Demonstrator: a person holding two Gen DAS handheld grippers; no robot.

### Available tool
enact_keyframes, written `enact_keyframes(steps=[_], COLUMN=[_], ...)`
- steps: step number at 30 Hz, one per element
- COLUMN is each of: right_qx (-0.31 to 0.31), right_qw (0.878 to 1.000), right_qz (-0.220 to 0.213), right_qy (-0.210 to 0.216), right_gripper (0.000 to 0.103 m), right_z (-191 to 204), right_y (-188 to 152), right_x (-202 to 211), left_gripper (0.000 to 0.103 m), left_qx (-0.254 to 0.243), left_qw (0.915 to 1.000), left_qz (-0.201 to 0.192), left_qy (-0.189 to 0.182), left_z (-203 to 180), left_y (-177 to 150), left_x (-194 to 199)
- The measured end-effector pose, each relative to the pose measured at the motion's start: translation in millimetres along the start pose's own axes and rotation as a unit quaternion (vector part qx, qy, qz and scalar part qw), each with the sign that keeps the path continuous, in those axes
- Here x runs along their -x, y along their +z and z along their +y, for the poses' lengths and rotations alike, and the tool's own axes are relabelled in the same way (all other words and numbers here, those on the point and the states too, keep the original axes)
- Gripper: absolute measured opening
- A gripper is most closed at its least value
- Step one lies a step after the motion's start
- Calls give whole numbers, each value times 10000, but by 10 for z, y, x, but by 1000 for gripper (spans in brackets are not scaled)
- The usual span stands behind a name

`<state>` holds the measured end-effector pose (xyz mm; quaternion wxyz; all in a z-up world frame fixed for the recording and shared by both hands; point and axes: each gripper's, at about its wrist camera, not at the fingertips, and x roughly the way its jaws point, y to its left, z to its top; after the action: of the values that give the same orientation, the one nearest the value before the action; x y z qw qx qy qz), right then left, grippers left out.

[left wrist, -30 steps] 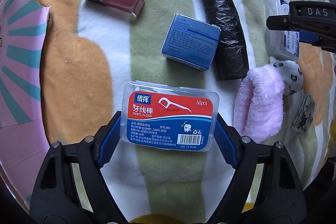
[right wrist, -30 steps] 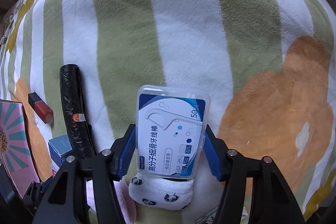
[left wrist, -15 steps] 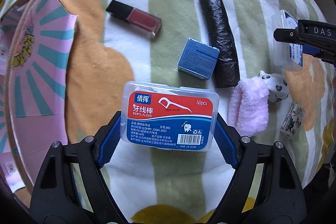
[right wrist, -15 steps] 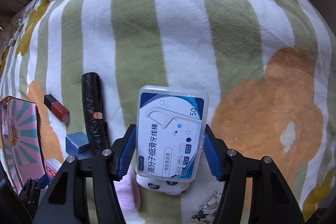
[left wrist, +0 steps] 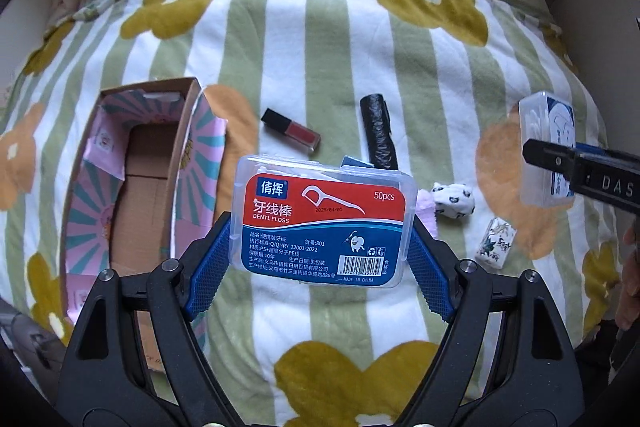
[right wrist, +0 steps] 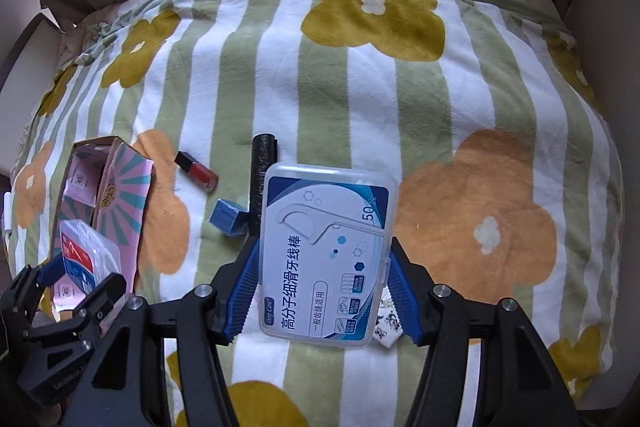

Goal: Organize objects
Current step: 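Lift both floss boxes and carry them over the cardboard box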

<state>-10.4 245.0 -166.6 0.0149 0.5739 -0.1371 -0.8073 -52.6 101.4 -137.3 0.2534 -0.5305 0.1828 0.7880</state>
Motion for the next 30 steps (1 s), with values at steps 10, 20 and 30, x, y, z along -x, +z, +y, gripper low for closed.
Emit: enact_keyframes(steps=[10,20,30], right_qx=[14,-253,-237], right_qw=[9993,9980,9972], right_qz=[-370,-515,-637], right_qy=[-91,-274,-298], right_gripper=[56,56,56], right_z=[195,330,871], right_y=[-671,-977,-854], right_x=[798,1055,1120], left_gripper=[80,80,80], left_qx=[-293,-634,-727], left_qw=[9983,9951,9932], left_qz=[-509,-716,-859], left_qy=[-20,-244,-298], left_z=[-70,150,703], left_y=[-292,-421,-351], left_x=[823,1144,1318])
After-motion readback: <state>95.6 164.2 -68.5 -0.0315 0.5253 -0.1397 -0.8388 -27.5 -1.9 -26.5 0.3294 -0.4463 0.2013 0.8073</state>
